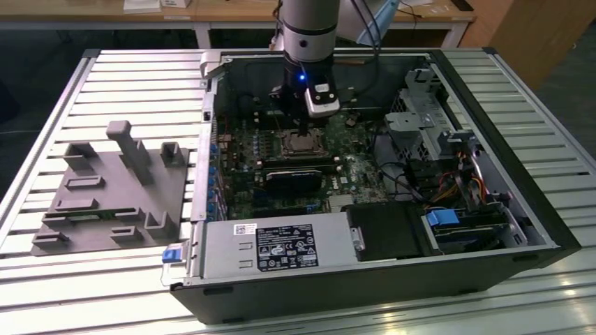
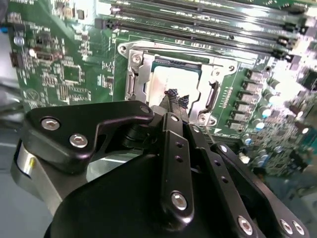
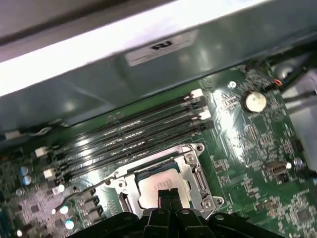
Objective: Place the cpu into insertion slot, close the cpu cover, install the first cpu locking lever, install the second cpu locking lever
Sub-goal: 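Close the cpu cover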
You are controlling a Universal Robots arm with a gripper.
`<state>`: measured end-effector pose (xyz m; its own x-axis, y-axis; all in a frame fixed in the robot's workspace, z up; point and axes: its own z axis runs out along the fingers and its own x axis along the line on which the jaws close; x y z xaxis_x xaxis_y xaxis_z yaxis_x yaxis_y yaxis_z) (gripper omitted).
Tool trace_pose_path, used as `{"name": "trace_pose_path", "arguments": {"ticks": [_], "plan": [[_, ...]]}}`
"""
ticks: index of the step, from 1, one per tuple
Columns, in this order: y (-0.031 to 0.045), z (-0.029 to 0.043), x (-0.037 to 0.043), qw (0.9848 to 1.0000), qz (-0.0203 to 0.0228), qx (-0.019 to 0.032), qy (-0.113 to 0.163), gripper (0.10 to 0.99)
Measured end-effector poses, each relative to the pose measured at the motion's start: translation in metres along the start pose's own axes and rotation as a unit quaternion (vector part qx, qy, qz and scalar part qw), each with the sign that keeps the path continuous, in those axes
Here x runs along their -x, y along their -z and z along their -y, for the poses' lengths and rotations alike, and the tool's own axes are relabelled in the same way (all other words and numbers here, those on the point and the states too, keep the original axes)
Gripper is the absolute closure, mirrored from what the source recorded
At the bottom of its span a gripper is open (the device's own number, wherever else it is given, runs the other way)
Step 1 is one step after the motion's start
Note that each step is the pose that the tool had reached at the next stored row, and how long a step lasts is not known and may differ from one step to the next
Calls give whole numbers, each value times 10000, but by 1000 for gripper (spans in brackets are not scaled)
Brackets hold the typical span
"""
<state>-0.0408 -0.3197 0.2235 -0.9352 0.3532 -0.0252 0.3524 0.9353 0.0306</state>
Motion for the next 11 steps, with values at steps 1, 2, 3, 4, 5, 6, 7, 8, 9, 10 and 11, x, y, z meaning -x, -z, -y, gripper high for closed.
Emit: {"name": "trace_pose_path", "arguments": {"ticks": [1,2,3,4,5,6,7,8,9,10,11], "plan": [[0,0,0,10000,-3,2,90,984],[0,0,0,9998,-6,5,182,984],[0,0,0,9996,-8,7,270,984],[-1,0,0,9994,-11,9,359,984],[-1,0,0,9990,-14,12,455,984],[-1,0,0,9985,-17,14,544,984],[-1,0,0,9980,-19,16,634,984],[-1,0,0,9974,-22,18,724,984],[-1,0,0,9967,-25,20,816,984],[-1,0,-1,9960,-27,22,895,984],[-1,0,-1,9957,-28,22,926,984]]}}
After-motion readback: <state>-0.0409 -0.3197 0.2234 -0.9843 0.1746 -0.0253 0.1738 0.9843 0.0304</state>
